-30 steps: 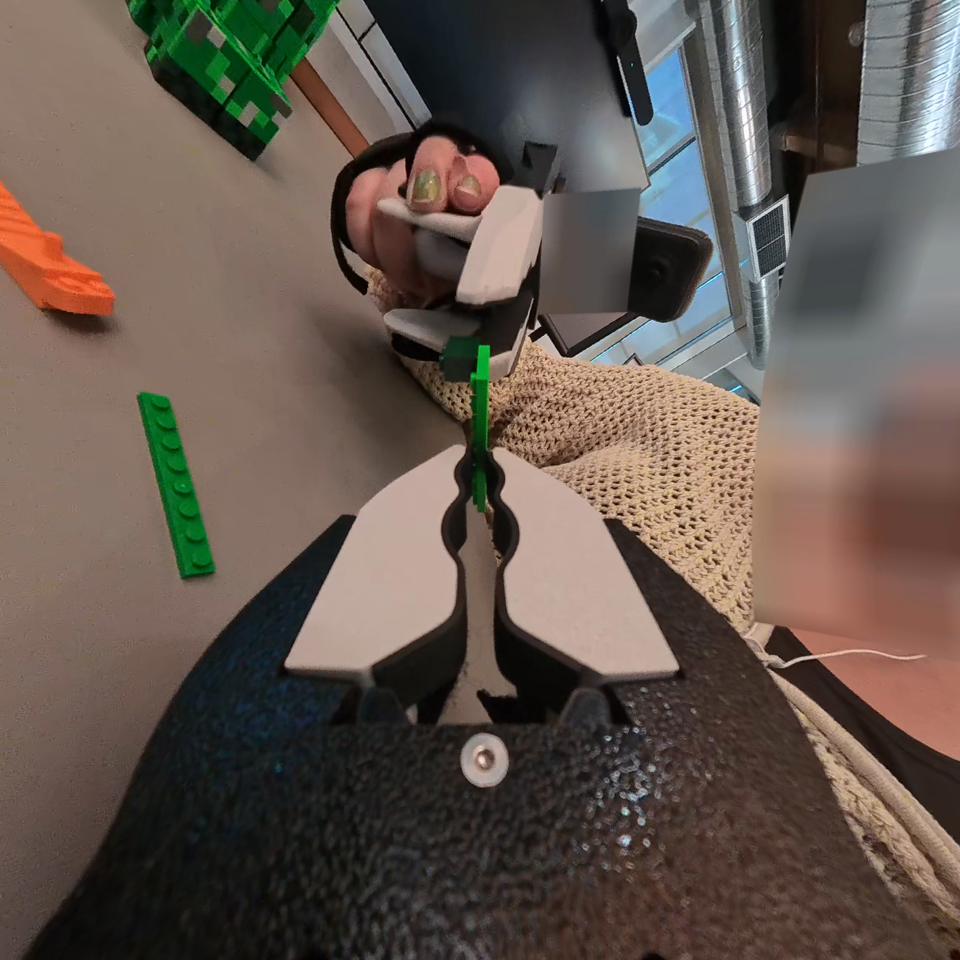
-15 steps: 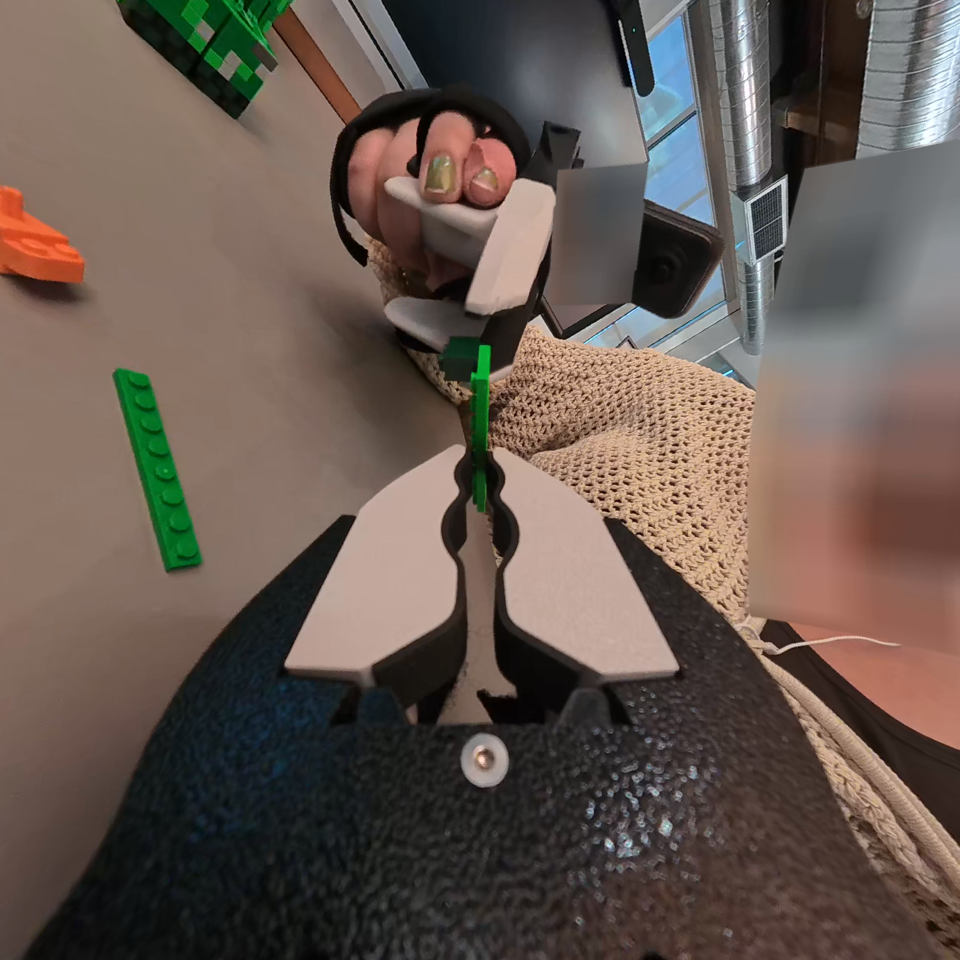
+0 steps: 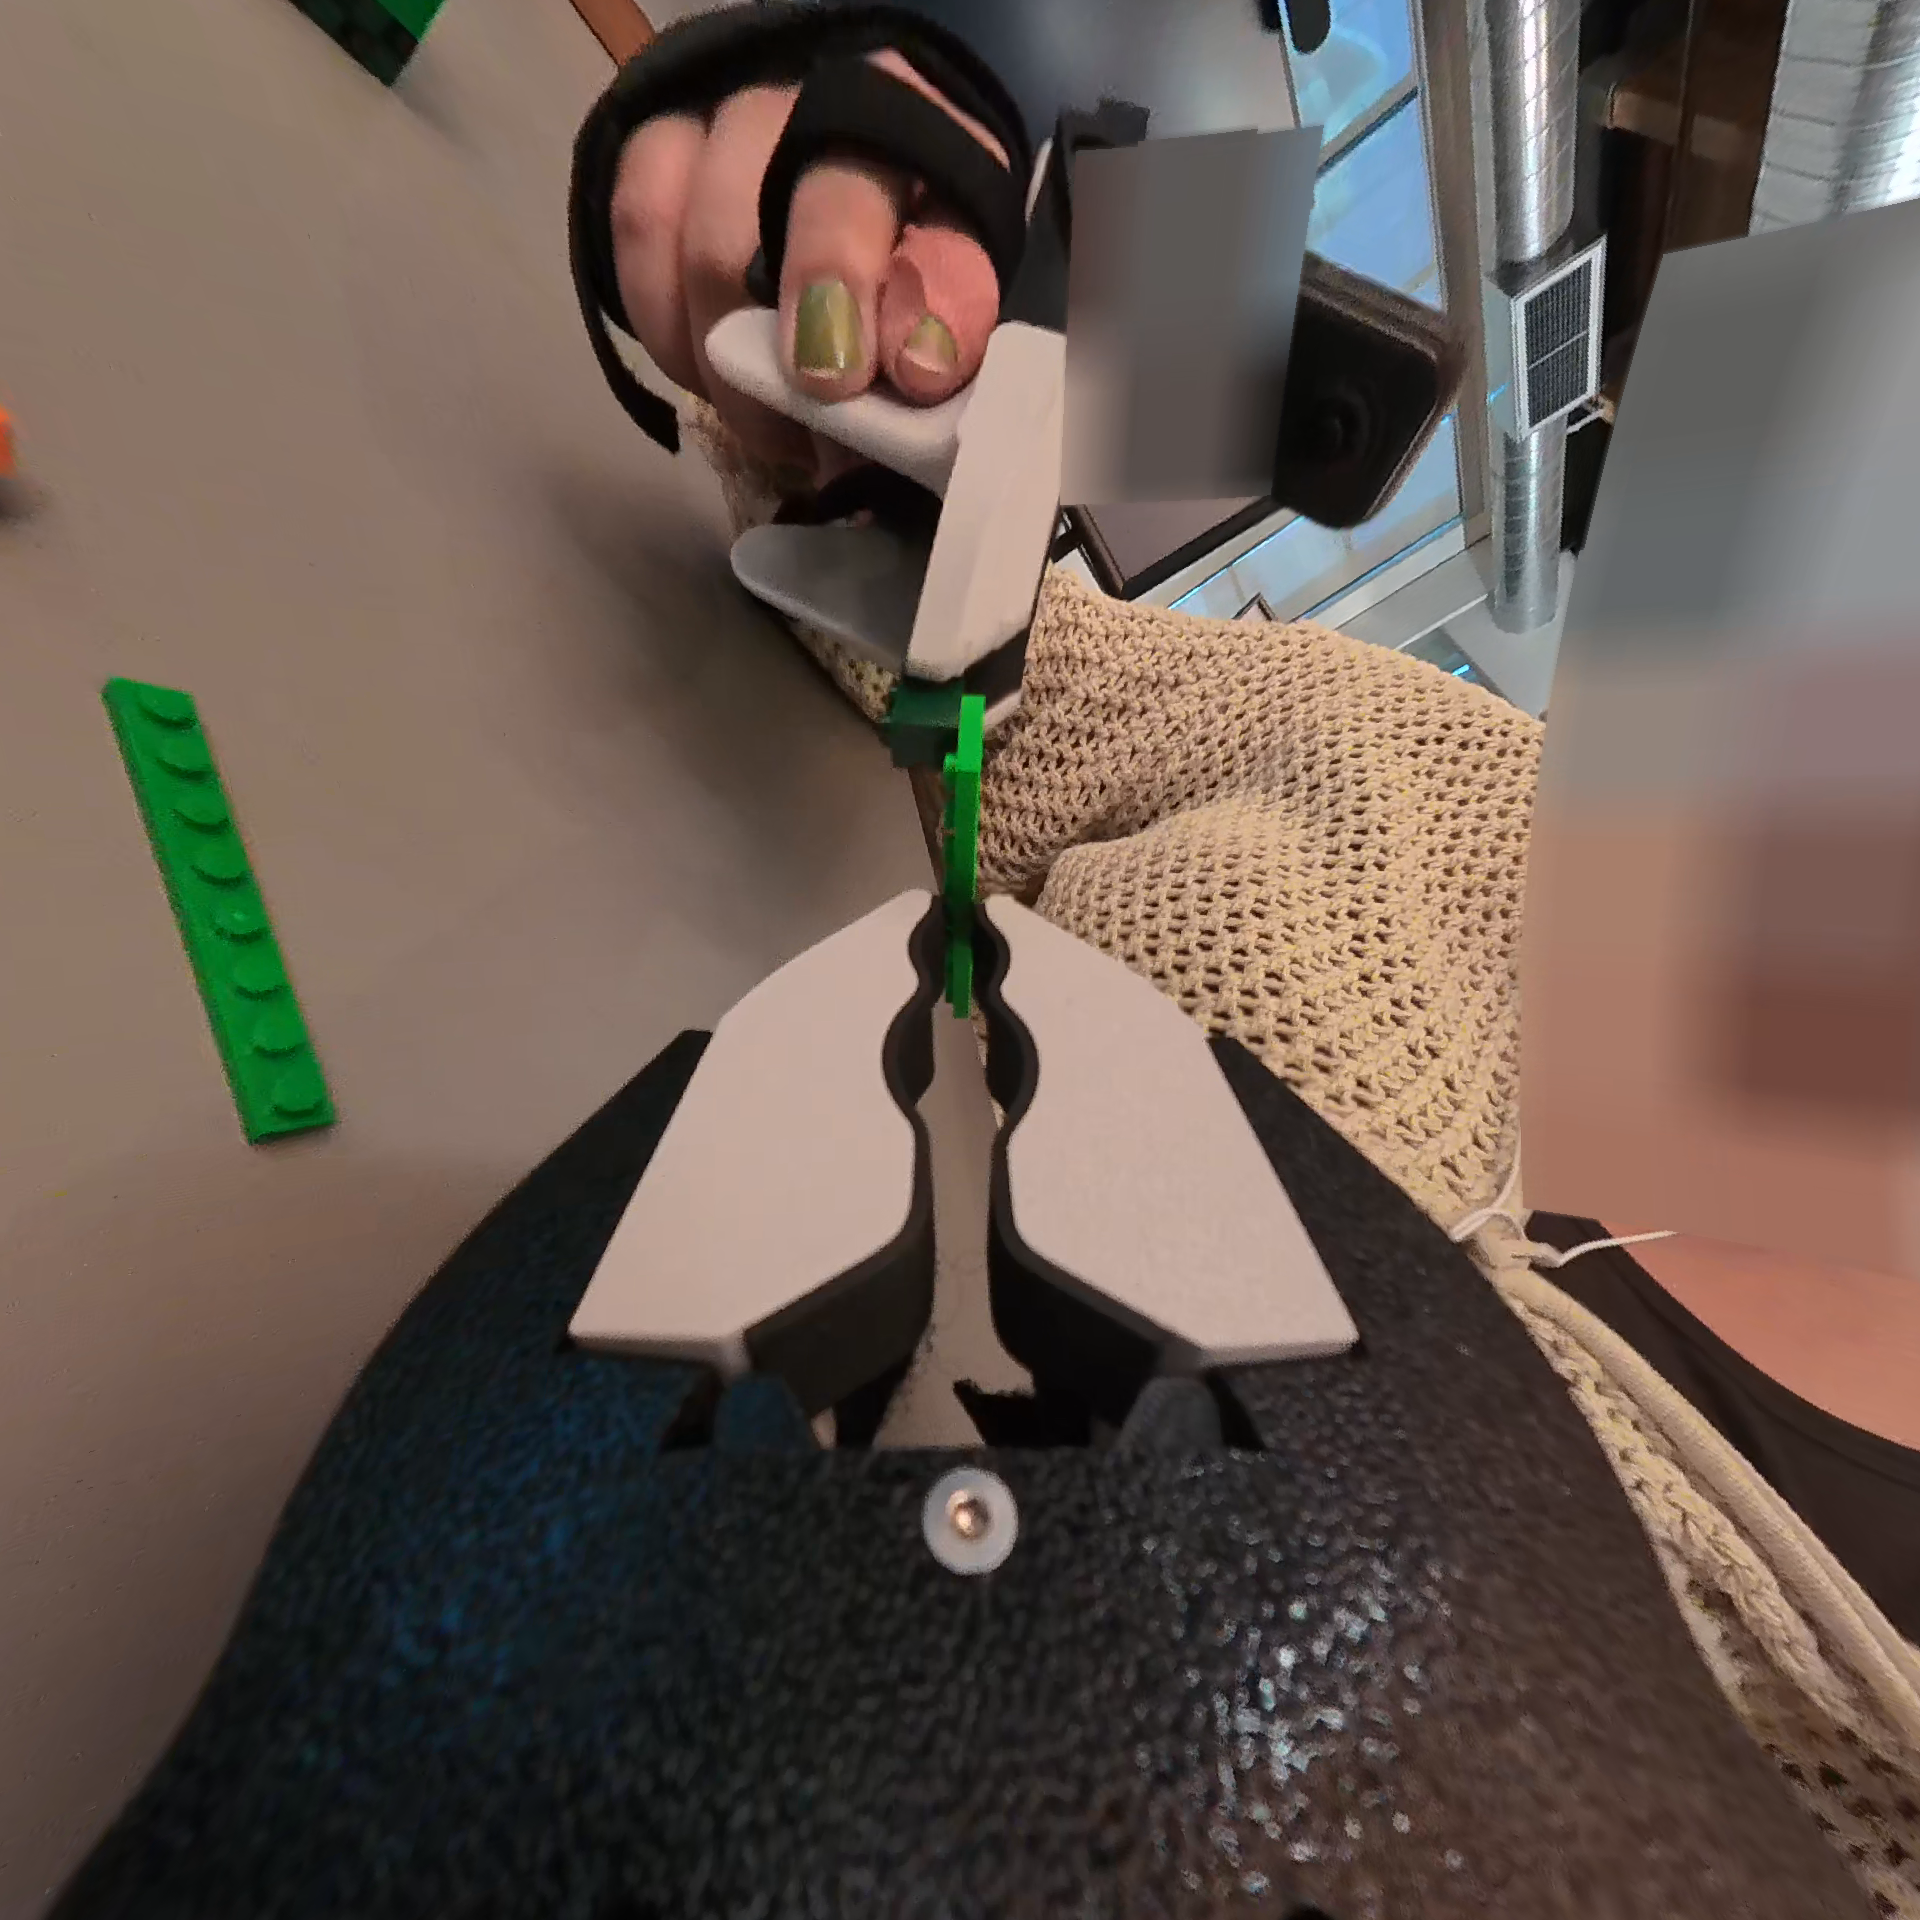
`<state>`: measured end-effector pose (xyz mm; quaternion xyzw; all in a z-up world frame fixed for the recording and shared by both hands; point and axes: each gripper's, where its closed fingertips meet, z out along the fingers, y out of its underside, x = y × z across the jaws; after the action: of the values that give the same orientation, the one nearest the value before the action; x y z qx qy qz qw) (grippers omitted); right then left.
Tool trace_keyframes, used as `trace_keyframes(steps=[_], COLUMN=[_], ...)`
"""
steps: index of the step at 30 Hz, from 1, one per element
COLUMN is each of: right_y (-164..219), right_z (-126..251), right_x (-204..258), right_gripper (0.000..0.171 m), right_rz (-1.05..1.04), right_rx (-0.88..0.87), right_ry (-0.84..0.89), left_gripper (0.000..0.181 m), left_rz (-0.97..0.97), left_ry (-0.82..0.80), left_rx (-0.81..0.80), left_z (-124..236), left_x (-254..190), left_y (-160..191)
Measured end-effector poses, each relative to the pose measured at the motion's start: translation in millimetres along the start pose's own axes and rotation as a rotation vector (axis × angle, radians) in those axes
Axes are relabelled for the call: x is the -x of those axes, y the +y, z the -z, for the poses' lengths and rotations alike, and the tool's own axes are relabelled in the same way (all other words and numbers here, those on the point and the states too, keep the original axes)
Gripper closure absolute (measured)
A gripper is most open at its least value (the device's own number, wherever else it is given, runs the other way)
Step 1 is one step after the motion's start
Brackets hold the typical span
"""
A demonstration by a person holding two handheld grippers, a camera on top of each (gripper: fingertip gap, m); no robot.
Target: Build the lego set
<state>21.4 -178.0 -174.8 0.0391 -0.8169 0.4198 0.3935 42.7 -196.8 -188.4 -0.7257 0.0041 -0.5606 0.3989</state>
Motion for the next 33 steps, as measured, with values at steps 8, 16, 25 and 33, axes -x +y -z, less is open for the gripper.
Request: trace_keyframes(steps=[8,16,25,33], right_y=[-0.9,6.6,7.2,7.9], right_z=[0.8,12.2,-9.1,-10.3], right_x=[0.1,-7.2,6.1,9.3], right_gripper=[0.163,0.149,0.152,0.158], right_rz=[-0.009,-0.163,-0.041,-0.031], right_rx=[-0.012,-0.039,0.037,0.047], right_ry=[-0.001,-0.038,-0.010,-0.025], left_gripper=[0.177,0.177,0.177,0.177], left_rz=[0.005,-0.016,-0.011,-0.007], left_ry=[0.013,-0.073,-0.071,-0.051], left_rx=[0.006,-0.176,-0.258,-0.235], left_z=[-1.5,24.1,34.8,30.0], left_x=[-0.8,11.1,12.8,10.6], left_y=[1.1,-26.9,-37.4,-34.2])
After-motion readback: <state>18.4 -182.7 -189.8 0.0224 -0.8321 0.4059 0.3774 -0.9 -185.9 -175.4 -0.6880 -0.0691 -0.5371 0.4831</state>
